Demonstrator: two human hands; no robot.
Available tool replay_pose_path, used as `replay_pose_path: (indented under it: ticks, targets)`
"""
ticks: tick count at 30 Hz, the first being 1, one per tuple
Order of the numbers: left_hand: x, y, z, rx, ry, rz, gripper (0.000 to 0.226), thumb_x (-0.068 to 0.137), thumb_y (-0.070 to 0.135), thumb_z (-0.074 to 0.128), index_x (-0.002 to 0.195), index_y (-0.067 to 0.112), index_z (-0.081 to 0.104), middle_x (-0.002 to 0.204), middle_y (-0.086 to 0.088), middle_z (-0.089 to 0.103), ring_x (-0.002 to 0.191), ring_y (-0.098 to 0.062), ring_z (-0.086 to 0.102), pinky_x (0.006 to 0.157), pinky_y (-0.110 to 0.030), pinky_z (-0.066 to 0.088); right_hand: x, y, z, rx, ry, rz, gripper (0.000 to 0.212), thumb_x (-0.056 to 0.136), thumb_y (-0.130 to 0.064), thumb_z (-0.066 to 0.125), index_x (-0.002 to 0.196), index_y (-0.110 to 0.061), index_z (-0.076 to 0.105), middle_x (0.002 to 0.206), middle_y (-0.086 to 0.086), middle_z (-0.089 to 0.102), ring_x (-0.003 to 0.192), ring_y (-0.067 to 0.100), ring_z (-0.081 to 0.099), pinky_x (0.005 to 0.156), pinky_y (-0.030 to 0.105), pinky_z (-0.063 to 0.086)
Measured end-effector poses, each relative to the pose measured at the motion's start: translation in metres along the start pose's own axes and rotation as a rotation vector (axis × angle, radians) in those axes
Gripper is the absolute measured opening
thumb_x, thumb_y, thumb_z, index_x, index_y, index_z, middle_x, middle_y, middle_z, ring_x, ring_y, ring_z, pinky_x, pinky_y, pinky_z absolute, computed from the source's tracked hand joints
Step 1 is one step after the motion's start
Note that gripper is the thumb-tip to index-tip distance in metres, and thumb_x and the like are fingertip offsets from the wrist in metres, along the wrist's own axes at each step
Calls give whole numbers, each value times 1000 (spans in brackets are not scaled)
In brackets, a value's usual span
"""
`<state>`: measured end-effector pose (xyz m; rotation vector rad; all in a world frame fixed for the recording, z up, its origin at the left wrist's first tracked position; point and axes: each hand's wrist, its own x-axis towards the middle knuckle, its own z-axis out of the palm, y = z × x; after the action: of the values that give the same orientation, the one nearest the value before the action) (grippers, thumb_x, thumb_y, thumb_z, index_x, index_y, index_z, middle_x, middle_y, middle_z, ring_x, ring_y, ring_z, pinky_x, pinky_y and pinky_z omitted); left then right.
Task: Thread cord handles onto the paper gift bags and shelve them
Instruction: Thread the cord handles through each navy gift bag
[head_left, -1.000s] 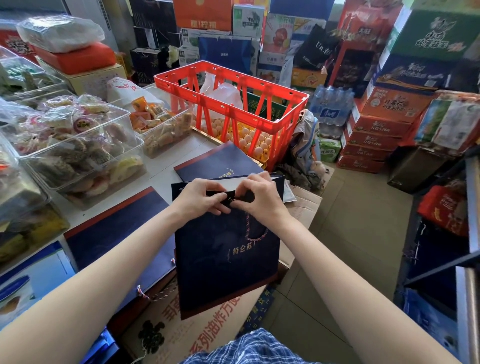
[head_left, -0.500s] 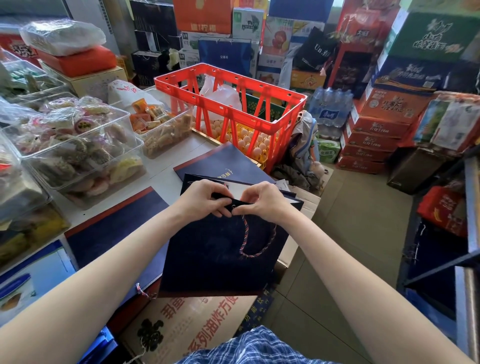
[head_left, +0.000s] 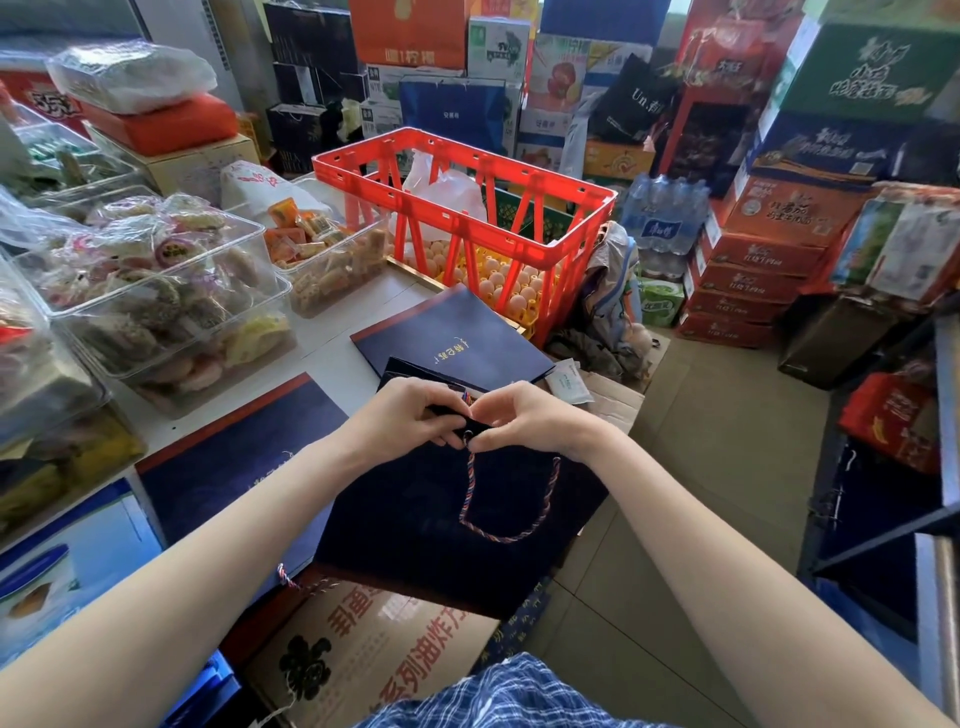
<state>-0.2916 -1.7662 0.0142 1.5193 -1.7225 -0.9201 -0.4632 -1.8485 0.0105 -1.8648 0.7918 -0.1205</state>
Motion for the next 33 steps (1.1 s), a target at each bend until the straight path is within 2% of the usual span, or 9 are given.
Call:
replay_pose_path:
  ticks: [8,11,15,21,24,26,28,32,33]
  targets:
    - [-7,1,-3,20,-25,84,32,86,-3,60,84,28,66,78,16,66,73,-12,70,71,-21,55,-9,-2,-10,221,-151,70,24,95,-18,54,109,-3,67,103,9,67,93,16,60,88,26,48]
    - [-7,0,-3,41,-48,130,31,83,-3,63,84,28,66,78,26,64,74,-9,69,73,-18,53,-7,0,-6,263,-85,110,15,92,-8,57,101,-1,68,97,16,67,88,19,62,90,33,49]
    - [-6,-4,-1,109,-29,146,24,76,-3,71,83,19,69,75,23,63,73,-1,65,73,-13,50,-4,-4,1,200,-25,95,7,87,-5,63,84,-6,70,81,10,66,71,13,62,72,23,53]
    - [0,-9,-9,245,-77,194,13,77,-1,71,87,7,73,78,9,67,70,1,65,73,-8,48,0,-8,2,161,50,77,5,85,-2,65,86,0,69,69,7,65,58,8,62,57,16,51]
    - [-2,-20,-21,283,-36,119,13,76,-1,72,88,6,74,79,-1,71,68,8,63,73,-7,47,0,-7,-12,238,194,71,5,86,4,62,81,3,65,72,15,65,58,16,68,58,21,57]
    - [-3,-25,-25,227,10,48,14,77,-2,71,89,6,73,79,-6,72,71,-1,67,74,-11,50,-1,-9,-19,231,206,57,6,85,5,62,82,1,66,73,13,67,63,19,69,62,24,58]
    - [-1,-25,-23,218,13,41,14,77,-1,71,88,6,73,78,-4,71,74,-8,67,73,-11,49,2,-10,-20,131,186,33,10,83,5,64,88,-3,68,78,10,68,68,20,68,66,26,58]
    - [2,-22,-24,215,-13,11,10,79,-3,69,84,6,72,76,-4,72,71,-7,67,71,-13,50,5,-7,-47,-150,457,82,15,88,-9,60,99,-7,70,97,9,71,82,18,64,84,35,55]
    - [2,-24,-27,201,-3,-16,10,80,-3,68,83,6,71,75,-5,72,70,-9,68,72,-16,51,1,-5,-57,-259,397,133,18,89,-17,60,102,-8,70,98,5,69,87,16,62,87,34,52]
